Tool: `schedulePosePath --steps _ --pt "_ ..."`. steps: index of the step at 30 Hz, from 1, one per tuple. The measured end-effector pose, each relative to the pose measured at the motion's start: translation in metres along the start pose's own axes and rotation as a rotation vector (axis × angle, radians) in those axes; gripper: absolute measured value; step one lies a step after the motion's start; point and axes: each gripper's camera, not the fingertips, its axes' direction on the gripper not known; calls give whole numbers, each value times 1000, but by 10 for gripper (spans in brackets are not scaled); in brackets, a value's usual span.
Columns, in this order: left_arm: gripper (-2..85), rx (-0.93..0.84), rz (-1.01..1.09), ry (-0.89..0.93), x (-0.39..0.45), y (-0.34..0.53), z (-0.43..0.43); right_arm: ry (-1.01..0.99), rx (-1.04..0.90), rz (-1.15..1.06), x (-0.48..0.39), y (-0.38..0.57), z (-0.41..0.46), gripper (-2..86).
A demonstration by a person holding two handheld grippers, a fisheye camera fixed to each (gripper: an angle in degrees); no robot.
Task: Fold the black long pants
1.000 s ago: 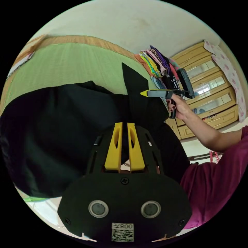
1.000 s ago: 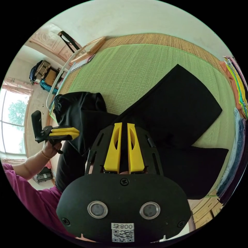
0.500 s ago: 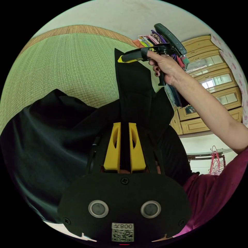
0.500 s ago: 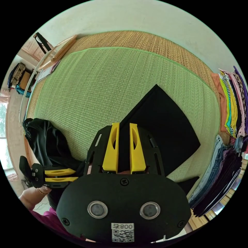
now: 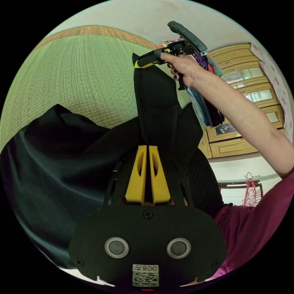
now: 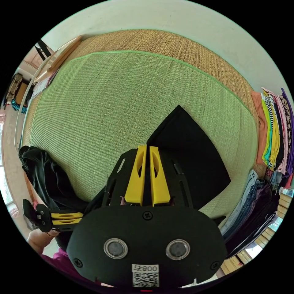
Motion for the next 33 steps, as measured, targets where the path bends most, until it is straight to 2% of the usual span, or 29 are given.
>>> schedulePosePath --steps 3,8,15,20,22,27,33 --pt "9 13 16 12 22 -15 1 -31 28 -5 13 24 11 15" --pt "8 57 87 51 72 -38 -4 -130 199 19 58 101 -6 11" --pt "8 -9 250 46 172 -65 22 -333 427 178 138 296 6 7" --pt "9 -138 308 -28 226 -78 69 -430 434 363 171 426 89 6" --pt "9 -196 309 -64 240 -84 91 -492 404 461 183 478 150 6" --pt "13 -354 316 -167 275 -104 145 -622 322 596 194 553 268 5" --pt "25 -380 289 -174 312 -137 156 -759 327 671 199 613 372 6"
